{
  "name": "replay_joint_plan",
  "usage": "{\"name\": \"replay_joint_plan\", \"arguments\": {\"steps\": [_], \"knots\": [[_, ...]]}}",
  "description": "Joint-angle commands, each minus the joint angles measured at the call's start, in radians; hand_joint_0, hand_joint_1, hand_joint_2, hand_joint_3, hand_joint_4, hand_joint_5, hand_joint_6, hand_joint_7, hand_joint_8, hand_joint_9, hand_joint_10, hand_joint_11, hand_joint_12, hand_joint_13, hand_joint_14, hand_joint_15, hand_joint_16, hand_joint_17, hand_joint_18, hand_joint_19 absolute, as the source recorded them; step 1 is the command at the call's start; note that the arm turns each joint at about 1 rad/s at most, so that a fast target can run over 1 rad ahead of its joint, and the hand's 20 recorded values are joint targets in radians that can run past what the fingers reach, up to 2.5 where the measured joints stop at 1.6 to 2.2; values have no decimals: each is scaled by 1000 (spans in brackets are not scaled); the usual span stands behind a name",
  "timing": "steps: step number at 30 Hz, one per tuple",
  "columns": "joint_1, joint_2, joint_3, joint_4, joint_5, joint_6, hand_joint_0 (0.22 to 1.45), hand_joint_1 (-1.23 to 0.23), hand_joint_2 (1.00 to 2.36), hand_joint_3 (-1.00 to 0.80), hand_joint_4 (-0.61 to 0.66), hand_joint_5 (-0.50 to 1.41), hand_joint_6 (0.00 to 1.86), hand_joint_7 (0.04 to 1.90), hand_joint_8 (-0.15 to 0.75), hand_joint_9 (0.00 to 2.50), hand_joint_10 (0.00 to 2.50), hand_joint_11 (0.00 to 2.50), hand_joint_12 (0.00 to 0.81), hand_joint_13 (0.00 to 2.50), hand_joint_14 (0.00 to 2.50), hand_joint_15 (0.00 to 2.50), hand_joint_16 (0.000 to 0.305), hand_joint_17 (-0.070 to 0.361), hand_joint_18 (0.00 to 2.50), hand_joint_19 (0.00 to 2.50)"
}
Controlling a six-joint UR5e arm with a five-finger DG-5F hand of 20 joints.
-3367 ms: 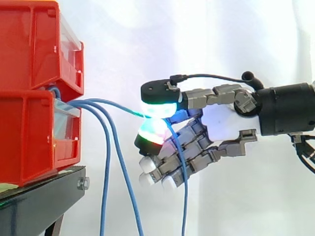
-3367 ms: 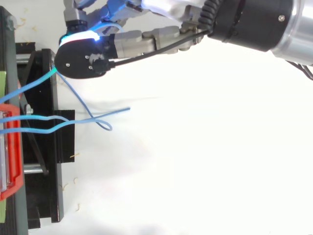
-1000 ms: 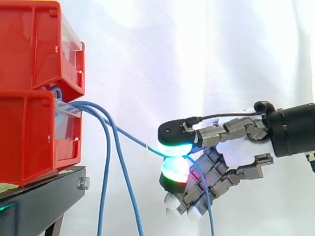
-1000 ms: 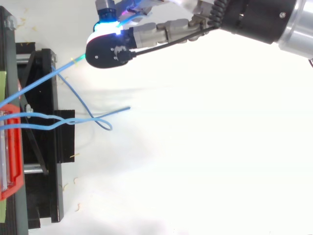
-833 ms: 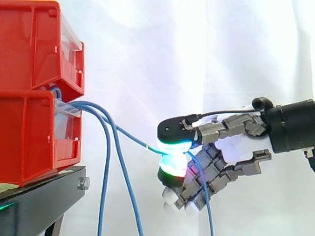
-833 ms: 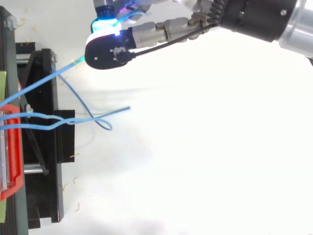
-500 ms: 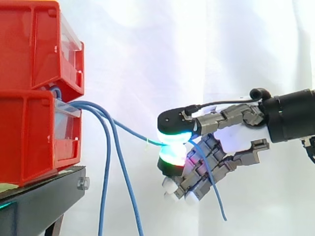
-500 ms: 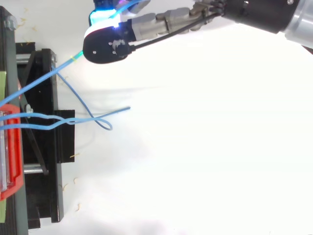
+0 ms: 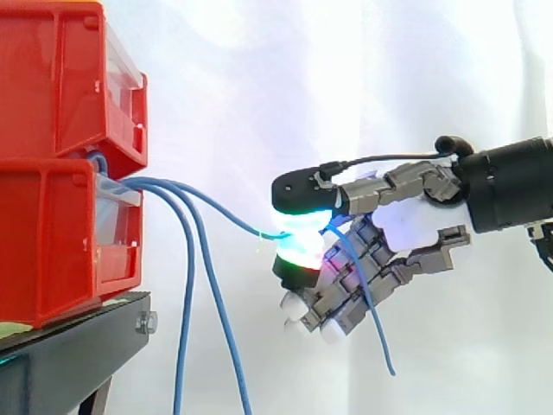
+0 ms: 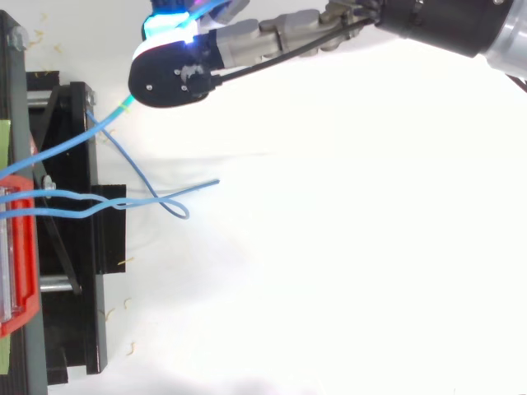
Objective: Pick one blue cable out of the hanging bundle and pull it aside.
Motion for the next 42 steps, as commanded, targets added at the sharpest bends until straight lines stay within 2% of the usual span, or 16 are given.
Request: {"name": "replay_joint_plan", "arguments": {"steps": [1,6,9,12,16,24,28,33,36,37,42], "knots": [[1,9,7,-48,0,1,650,-811,1023,-36,280,-197,917,1441,312,717,13,648,406,594,13,361,54,121,566,484],[7,26,6,-152,1,6,648,-806,1023,-11,279,-192,917,1458,320,730,14,650,408,596,13,363,54,122,566,498],[10,26,7,-170,-2,32,651,-807,1020,3,283,-188,917,1460,324,743,14,651,413,600,13,365,55,124,571,495],[19,26,6,-173,-3,84,651,-808,1021,15,287,-185,916,1470,328,751,12,652,415,602,14,358,56,125,574,495],[28,26,6,-173,-3,122,651,-810,1019,25,290,-184,915,1478,327,757,13,658,419,608,13,366,56,126,577,492],[28,26,6,-164,-6,124,651,-813,1017,50,294,-177,912,1498,333,775,13,655,425,613,13,370,57,128,587,495],[30,26,0,-140,-6,121,648,-814,1013,79,301,-171,911,1503,342,795,10,646,432,624,12,370,58,131,598,499],[28,26,-37,-83,-6,122,645,-815,1009,90,306,-165,909,1514,348,808,10,651,440,632,14,373,60,135,609,501],[28,26,-65,-6,-8,122,645,-814,1008,94,311,-163,908,1518,349,814,12,647,444,637,12,373,60,135,611,502],[28,26,-66,23,-8,122,645,-814,1008,95,308,-163,909,1517,350,818,12,647,445,638,12,366,60,136,612,502],[28,26,-66,54,-8,121,643,-814,1006,99,313,-160,907,1528,354,821,12,635,446,642,12,374,61,137,615,508]]}}
